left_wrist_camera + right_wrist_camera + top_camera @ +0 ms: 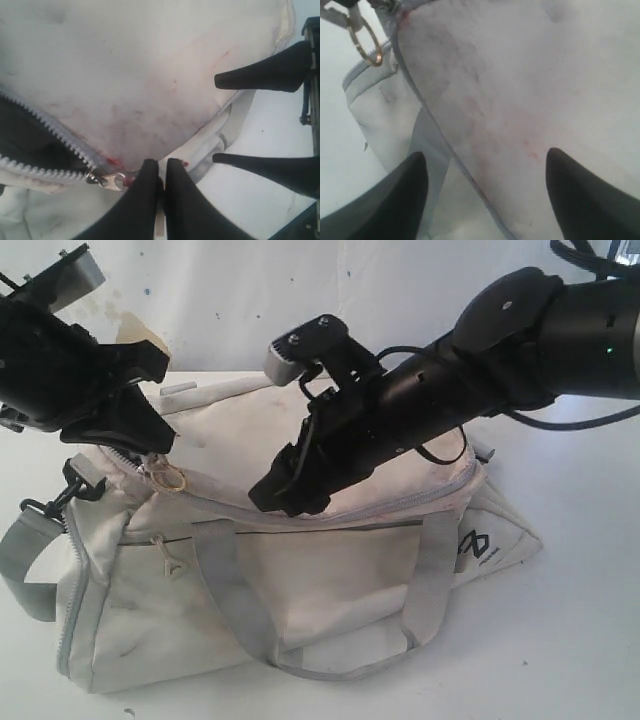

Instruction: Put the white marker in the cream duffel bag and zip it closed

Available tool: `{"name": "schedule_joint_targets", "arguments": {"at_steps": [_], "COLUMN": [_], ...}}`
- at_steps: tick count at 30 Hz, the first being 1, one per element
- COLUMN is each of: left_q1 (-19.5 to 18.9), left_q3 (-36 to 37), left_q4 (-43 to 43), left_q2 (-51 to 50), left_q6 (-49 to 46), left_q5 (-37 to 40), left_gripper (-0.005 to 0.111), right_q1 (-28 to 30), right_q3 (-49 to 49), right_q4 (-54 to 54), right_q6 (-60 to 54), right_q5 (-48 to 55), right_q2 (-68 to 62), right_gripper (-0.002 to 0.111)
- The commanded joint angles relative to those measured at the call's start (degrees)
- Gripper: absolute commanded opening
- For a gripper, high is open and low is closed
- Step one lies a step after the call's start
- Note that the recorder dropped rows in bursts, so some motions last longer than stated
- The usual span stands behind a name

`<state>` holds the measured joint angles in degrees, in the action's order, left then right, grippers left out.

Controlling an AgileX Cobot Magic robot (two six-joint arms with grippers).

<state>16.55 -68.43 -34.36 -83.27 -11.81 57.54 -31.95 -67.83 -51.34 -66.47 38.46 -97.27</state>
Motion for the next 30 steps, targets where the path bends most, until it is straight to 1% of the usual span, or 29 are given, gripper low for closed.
{"name": "schedule_joint_targets", "arguments": {"at_steps": [1,3,5,7,9,12,18,22,23,24,25,26,28,29,30], "left_q1": [-3.9,-5.3,-6.8,-7.7,-8.4,-8.6,-8.6,-8.6,-8.6,-8.6,-8.6,-8.6,-8.6,-8.6,-8.6], "left_q3": [-0.2,-0.2,-0.2,-0.2,-0.2,-0.2,-0.2,-0.2,-0.2,-0.2,-0.2,-0.2,-0.2,-0.2,-0.2], "left_q4": [-4.0,-6.5,-9.7,-11.5,-11.8,-11.8,-11.8,-11.8,-11.7,-11.6,-11.4,-11.3,-11.2,-10.8,-10.1], "left_q2": [0.8,0.8,0.8,0.8,0.8,0.8,0.8,0.8,0.8,0.8,0.8,0.8,0.8,0.8,0.8], "left_q6": [-0.2,-2.4,-3.7,-5.1,-5.7,-6.1,-6.1,-6.1,-6.1,-6.1,-6.1,-6.1,-6.1,-6.0,-5.8], "left_q5": [4.2,5.7,7.0,7.6,8.0,8.5,9.4,9.5,9.5,9.5,9.5,9.3,9.3,9.3,9.3], "left_gripper": [0.000,0.000,0.000,0.000,0.000,0.000,0.000,0.000,0.000,0.000,0.000,0.000,0.000,0.000,0.000], "right_q1": [-2.3,-3.1,-4.0,-4.8,-5.7,-7.6,-11.6,-13.4,-13.6,-13.9,-13.9,-13.9,-13.9,-13.9,-13.9], "right_q3": [0.6,0.6,0.6,0.6,0.6,0.6,0.6,0.6,0.6,0.6,0.6,0.6,0.6,0.6,0.6], "right_q4": [-0.3,-0.3,-0.5,-0.6,-0.9,-1.1,-1.4,-1.4,-1.4,-1.4,-1.4,-1.4,-1.4,-1.4,-1.4], "right_q6": [-5.5,-10.7,-13.5,-13.2,-13.2,-13.2,-13.3,-13.3,-13.3,-13.3,-13.2,-12.9,-12.9,-12.7,-12.7], "right_q5": [-2.5,-2.5,-2.7,-3.2,-3.4,-5.7,-19.4,-21.4,-21.4,-21.4,-21.2,-20.3,-19.0,-18.3,-18.0], "right_q2": [0.5,0.3,-0.1,-0.7,-1.4,-2.4,-3.8,-5.2,-5.2,-5.2,-5.2,-5.2,-5.2,-5.2,-5.2], "right_gripper": [0.059,0.056,0.052,0.049,0.049,0.049,0.049,0.048,0.046,0.037,0.030,0.017,0.004,0.000,0.000]}}
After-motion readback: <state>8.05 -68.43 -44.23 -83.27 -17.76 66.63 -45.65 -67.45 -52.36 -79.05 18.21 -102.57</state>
